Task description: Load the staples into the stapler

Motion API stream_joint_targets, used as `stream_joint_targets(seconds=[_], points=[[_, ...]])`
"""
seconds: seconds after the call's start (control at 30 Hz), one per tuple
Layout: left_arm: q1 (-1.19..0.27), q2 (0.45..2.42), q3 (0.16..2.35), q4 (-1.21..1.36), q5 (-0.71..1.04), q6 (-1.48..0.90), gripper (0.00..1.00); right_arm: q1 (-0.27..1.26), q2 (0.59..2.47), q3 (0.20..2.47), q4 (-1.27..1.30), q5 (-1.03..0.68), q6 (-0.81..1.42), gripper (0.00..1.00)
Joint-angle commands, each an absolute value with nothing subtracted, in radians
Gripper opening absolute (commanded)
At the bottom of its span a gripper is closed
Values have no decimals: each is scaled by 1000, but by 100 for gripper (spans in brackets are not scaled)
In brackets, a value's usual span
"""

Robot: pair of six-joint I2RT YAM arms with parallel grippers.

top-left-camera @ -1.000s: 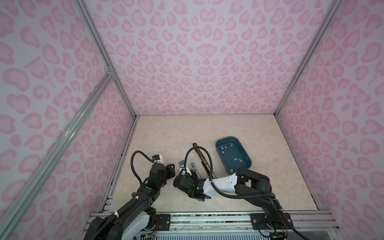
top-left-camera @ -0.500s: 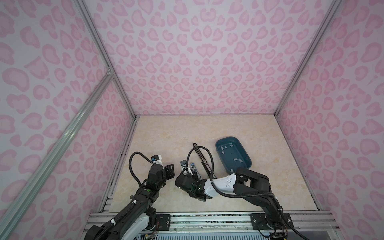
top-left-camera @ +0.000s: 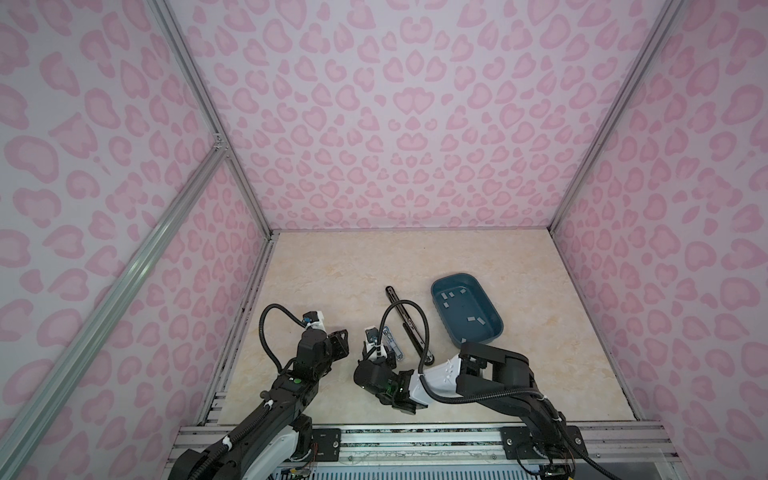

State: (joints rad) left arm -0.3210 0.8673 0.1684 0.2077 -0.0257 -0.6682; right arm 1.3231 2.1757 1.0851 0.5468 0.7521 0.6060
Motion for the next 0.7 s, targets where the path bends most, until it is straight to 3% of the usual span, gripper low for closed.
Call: stream_joint_targets(seconds=[0.0, 0.4, 0.67], points=[[-319, 871, 164, 227, -25, -666, 39, 1344, 2213, 1053, 460, 726, 606, 26], [-319, 906, 168, 248, -22, -664, 39, 1334, 2286, 1082, 463, 700, 630, 26], [-320, 899, 165, 249, -26, -661, 39, 1304, 2452, 1098, 507, 593, 705, 24]])
